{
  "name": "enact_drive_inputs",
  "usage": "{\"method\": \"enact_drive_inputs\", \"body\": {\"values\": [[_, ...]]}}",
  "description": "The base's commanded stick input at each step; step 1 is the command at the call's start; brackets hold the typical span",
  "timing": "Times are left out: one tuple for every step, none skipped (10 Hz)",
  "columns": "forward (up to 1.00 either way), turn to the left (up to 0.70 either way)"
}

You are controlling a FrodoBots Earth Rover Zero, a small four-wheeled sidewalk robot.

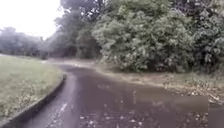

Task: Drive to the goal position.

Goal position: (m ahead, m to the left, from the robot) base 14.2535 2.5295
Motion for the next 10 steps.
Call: {"method": "enact_drive_inputs", "body": {"values": [[0.99,0.13],[0.99,0.07],[0.99,0.06],[0.99,0.06],[0.99,0.05],[0.99,0.03],[0.99,0.03],[0.99,0.02],[0.99,0.02],[0.99,0.03]]}}
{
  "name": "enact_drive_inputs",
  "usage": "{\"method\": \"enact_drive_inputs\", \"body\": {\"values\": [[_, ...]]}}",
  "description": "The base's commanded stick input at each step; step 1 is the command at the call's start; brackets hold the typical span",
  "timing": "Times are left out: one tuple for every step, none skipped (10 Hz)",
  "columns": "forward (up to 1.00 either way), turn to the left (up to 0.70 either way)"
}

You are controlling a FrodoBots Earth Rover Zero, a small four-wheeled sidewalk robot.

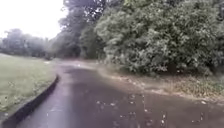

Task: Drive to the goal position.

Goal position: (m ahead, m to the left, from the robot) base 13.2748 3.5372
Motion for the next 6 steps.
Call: {"method": "enact_drive_inputs", "body": {"values": [[0.99,0.03],[0.99,0.03],[0.99,0.03],[0.99,0.03],[0.99,0.03],[0.99,0.10]]}}
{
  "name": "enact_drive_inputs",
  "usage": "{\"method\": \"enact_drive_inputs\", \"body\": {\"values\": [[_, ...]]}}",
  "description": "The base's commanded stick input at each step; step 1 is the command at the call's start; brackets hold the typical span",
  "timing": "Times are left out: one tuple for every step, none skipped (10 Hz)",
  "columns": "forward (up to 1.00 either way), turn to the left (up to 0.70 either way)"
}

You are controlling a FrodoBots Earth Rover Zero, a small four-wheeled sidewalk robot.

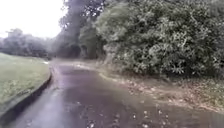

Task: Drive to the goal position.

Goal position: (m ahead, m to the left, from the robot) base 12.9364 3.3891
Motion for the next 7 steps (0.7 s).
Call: {"method": "enact_drive_inputs", "body": {"values": [[0.99,0.18],[0.99,0.21],[0.99,0.21],[0.99,0.23],[0.99,0.27],[0.99,0.30],[0.99,0.30]]}}
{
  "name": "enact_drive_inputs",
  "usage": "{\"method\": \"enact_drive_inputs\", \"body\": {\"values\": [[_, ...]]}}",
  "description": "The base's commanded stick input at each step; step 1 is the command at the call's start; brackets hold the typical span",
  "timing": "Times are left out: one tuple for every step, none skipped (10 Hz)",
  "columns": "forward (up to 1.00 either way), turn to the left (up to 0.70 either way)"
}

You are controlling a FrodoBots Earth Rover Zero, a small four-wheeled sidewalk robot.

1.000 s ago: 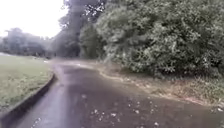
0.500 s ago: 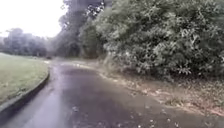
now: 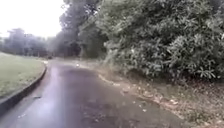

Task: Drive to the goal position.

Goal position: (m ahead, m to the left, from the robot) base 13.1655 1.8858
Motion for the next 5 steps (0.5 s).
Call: {"method": "enact_drive_inputs", "body": {"values": [[0.99,0.30],[0.99,0.30],[0.99,0.30],[0.99,0.31],[0.99,0.33]]}}
